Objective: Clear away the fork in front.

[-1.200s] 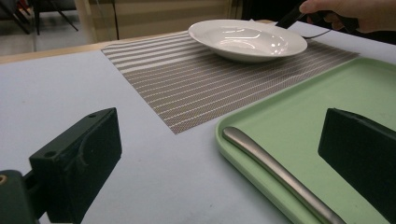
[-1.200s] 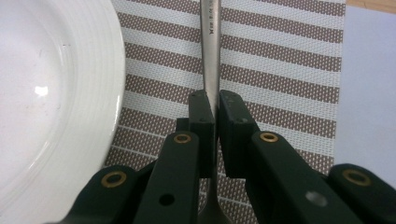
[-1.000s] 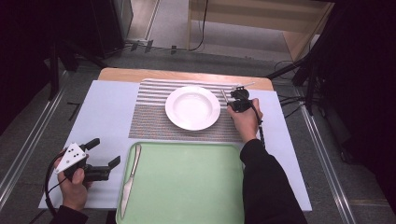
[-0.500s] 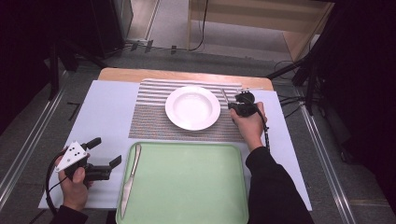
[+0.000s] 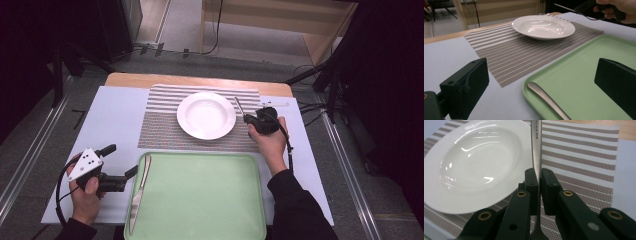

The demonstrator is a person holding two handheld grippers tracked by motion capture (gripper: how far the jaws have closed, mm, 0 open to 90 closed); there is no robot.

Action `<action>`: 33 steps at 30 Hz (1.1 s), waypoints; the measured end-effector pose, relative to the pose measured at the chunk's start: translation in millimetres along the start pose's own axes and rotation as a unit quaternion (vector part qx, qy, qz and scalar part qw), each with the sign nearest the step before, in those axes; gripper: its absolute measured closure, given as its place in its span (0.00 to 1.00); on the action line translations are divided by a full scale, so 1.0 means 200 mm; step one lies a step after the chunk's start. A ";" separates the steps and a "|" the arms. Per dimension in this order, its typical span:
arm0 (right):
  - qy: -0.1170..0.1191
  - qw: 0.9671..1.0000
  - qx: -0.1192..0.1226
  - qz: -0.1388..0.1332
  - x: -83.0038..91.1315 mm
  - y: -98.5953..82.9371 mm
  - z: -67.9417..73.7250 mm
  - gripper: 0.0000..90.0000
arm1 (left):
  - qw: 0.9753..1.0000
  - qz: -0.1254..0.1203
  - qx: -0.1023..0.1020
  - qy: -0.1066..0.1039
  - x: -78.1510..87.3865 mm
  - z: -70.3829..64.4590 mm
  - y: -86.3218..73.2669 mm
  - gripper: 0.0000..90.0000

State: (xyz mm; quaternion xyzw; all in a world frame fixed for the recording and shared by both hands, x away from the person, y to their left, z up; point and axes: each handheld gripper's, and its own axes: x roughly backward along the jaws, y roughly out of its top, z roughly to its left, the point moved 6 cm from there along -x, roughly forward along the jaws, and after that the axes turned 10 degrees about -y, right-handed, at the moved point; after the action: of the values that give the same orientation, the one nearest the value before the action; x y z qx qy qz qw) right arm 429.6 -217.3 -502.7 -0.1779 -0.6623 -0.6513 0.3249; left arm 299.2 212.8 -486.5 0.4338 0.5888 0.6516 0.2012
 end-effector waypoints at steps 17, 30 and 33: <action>0.034 0.998 -0.005 -0.046 0.17 -0.11 0.02 0.92 | 0.999 0.011 -0.014 -0.030 -0.18 -0.11 0.11 0.00; 0.053 0.996 -0.005 -0.073 0.27 -0.18 0.05 0.92 | 0.998 0.019 -0.027 -0.055 -0.32 -0.18 0.20 0.00; 0.056 0.995 -0.004 -0.079 0.29 -0.20 0.06 0.92 | 0.998 0.019 -0.026 -0.062 -0.34 -0.20 0.20 0.00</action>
State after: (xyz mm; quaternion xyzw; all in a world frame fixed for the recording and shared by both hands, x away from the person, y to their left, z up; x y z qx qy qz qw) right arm 358.7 -220.9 -493.1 -0.0892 -0.6526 -0.6863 0.3084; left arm 315.1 127.4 -467.8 0.4791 0.5494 0.6426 0.2359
